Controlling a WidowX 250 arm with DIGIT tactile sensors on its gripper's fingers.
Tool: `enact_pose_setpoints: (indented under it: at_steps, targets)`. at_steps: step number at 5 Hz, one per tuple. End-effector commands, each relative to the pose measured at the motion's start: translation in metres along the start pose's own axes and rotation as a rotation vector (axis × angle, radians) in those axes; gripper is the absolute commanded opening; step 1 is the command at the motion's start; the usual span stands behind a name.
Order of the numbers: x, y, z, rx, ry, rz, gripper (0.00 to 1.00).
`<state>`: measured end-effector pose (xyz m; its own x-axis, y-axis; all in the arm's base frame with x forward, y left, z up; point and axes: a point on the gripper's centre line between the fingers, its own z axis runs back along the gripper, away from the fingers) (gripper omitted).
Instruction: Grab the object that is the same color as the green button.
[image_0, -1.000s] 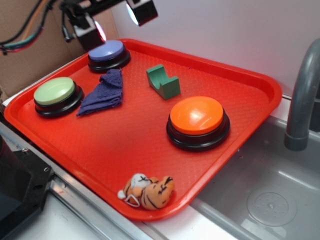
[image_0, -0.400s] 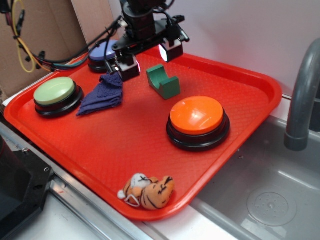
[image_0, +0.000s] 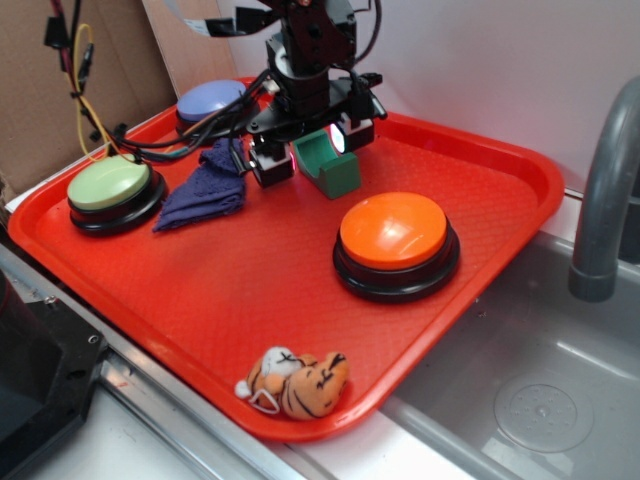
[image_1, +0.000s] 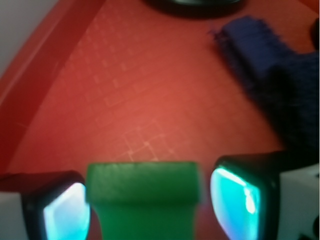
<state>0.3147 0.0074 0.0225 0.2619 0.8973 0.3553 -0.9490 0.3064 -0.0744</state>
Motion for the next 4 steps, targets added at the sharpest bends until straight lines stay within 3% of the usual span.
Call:
enact_pose_setpoints:
  at_steps: [1,2,3,4]
  targets:
    - [0.023,-0.008,0.006,-0.061,-0.044,-0.016,0.0]
    - [0.025,-0.009,0.021,-0.087,-0.001,-0.079,0.0]
    - [0.036,-0.009,0.051,-0.116,0.121,-0.291,0.0]
    - [0.039,-0.006,0.086,-0.13,0.192,-0.513,0.0]
